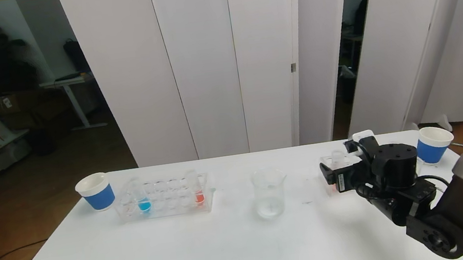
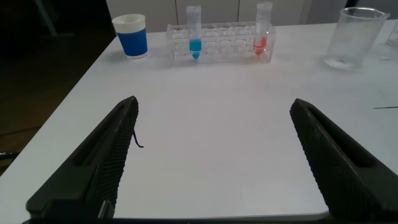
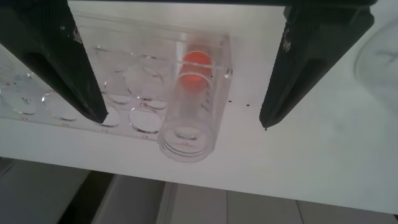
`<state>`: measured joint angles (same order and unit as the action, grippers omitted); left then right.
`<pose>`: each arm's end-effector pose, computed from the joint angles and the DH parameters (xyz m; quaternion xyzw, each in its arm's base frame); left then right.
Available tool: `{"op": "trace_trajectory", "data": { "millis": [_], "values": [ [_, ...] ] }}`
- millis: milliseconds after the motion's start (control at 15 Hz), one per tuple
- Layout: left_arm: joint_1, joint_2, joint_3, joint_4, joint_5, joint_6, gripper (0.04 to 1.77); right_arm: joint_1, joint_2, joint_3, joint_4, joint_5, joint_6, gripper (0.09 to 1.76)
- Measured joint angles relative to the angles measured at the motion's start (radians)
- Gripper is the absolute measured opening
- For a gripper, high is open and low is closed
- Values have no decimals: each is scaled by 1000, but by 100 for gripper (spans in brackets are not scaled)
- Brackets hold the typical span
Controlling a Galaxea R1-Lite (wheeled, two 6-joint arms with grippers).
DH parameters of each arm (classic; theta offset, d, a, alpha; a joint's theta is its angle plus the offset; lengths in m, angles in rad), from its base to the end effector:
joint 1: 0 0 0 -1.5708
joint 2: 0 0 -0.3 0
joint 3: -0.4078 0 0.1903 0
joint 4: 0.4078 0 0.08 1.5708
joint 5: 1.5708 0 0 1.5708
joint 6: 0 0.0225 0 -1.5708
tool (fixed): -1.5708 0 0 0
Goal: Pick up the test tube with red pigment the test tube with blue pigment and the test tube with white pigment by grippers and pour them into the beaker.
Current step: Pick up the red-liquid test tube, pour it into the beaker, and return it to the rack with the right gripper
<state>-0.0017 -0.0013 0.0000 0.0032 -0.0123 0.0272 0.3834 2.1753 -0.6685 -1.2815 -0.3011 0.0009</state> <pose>-0.0229 -0.0002 0.0751 0.0136 0.0009 -0.0070 0.9999 0.3326 0.1270 0.0547 -0.0373 0.1059 0.0408 0.9928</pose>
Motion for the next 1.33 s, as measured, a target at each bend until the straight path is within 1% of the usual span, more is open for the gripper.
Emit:
{"op": "trace_trajectory", "data": {
  "millis": [333, 533, 600, 667, 733, 800, 867, 933, 1000, 1067, 1333],
  "values": [
    [0, 0, 0, 0, 0, 0, 174, -2, 37, -49, 10, 0, 0, 175],
    [0, 0, 0, 0, 0, 0, 174, -2, 52, -80, 56, 0, 3, 175],
    [0, 0, 0, 0, 0, 0, 174, -2, 57, -89, 62, 0, 3, 170],
    [0, 0, 0, 0, 0, 0, 174, -4, 61, -96, 64, 0, 3, 150],
    [0, 0, 0, 0, 0, 0, 174, -8, 65, -104, 64, 0, 4, 113],
    [0, 0, 0, 0, 0, 0, 174, -10, 66, -107, 64, 1, 4, 67],
    [0, 0, 0, 0, 0, 0, 174, -10, 66, -110, 64, 1, 5, 44],
    [0, 0, 0, 0, 0, 0, 174, -11, 66, -113, 65, 0, 9, 45],
    [0, 0, 0, 0, 0, 0, 174, -12, 66, -117, 65, 1, 20, 67],
    [0, 0, 0, 0, 0, 0, 174, -13, 66, -118, 65, 1, 26, 59],
    [0, 0, 0, 0, 0, 0, 174, -16, 65, -121, 66, 1, 28, 57]
  ]
}}
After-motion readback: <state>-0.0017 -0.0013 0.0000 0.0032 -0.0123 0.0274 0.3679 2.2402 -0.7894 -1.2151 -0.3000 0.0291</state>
